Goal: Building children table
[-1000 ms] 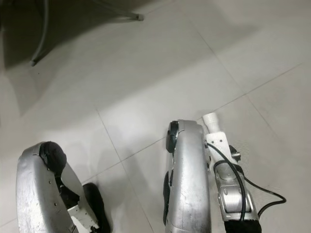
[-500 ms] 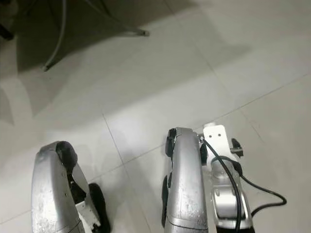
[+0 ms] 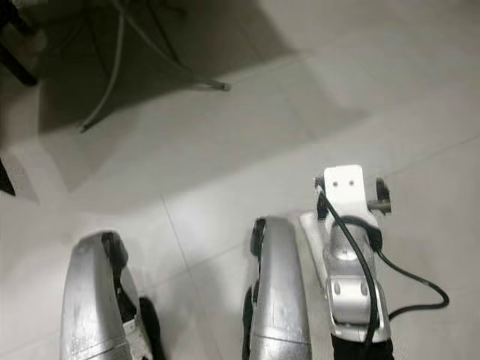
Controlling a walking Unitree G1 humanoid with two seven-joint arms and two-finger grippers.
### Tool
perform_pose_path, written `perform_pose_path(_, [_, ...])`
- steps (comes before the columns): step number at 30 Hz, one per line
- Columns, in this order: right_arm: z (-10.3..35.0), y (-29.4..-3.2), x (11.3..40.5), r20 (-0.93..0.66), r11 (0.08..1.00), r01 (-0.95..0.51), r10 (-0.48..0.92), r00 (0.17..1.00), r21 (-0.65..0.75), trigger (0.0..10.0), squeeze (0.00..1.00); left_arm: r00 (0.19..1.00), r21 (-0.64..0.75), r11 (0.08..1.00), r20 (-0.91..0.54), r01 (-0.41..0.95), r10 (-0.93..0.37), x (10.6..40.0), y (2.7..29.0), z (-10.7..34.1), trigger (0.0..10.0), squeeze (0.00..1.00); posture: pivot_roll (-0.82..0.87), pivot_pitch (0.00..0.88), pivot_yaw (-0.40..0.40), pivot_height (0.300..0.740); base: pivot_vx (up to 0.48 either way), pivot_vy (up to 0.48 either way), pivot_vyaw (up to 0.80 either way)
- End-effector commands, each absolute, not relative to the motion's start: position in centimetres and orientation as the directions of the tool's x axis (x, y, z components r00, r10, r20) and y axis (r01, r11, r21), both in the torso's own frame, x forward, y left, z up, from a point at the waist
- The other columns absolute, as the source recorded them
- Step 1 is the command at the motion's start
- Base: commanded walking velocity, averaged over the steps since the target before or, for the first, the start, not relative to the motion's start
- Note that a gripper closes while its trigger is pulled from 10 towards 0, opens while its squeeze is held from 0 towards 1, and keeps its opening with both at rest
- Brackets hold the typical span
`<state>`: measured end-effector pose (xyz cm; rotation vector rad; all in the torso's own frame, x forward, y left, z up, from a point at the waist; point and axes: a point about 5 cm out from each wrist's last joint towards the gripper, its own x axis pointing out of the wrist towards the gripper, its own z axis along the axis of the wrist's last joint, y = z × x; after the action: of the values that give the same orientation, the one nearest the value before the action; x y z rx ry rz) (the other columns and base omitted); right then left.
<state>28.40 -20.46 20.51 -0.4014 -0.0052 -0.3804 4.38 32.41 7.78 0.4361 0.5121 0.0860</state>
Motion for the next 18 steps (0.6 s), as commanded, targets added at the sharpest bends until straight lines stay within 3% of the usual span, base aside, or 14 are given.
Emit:
perform_pose_path(1, [19.7, -20.0, 28.3, 0.053, 0.866, 0.326, -0.332, 0.942, -0.379, 10.0, 0.0, 0.846, 0.404, 0.915, -0.492, 0.011, 0.207, 3.5, 32.4, 7.2, 10.0, 0.0, 0.04, 0.212, -0.047, 0.46, 0.0, 0.0, 0.0])
perform_pose_path(2, [19.7, -20.0, 28.3, 0.053, 0.866, 0.326, -0.332, 0.942, -0.379, 10.0, 0.0, 0.846, 0.404, 0.915, -0.492, 0.011, 0.207, 3.5, 32.4, 7.2, 10.0, 0.0, 0.04, 0.212, -0.047, 0.46, 0.0, 0.0, 0.0])
perform_pose_path(5, [19.1, -16.6, 29.2, 0.008, 0.952, 0.131, -0.134, 0.991, -0.278, 10.0, 0.0, 0.929, 0.389, 0.92, -0.326, -0.038, 0.176, 8.0, 31.5, 9.7, 10.0, 0.0, 0.05, 0.168, -0.058, 0.475, 0.0, 0.0, 0.0])
perform_pose_path(7, [19.1, -16.6, 29.2, 0.008, 0.952, 0.131, -0.134, 0.991, -0.278, 10.0, 0.0, 0.929, 0.389, 0.92, -0.326, -0.038, 0.176, 8.0, 31.5, 9.7, 10.0, 0.0, 0.05, 0.168, -0.058, 0.475, 0.0, 0.0, 0.0])
perform_pose_path(9, [19.0, -15.1, 29.3, 0.004, 0.972, 0.041, -0.041, 0.999, -0.233, 10.0, 0.0, 0.965, 0.377, 0.925, -0.22, -0.05, 0.141, 10.7, 30.6, 11.5, 10.0, 0.0, 0.04, 0.126, -0.065, 0.485, 0.0, 0.0, 0.0])
perform_pose_path(18, [18.9, -13.3, 29.8, 0.037, 0.974, -0.086, 0.096, 0.995, -0.209, 10.0, 0.0, 0.995, 0.29, 0.953, -0.019, -0.088, 0.098, 15.5, 28.5, 14.3, 10.0, 0.0, 0.03, 0.05, -0.069, 0.515, 0.0, 0.0, 0.0])
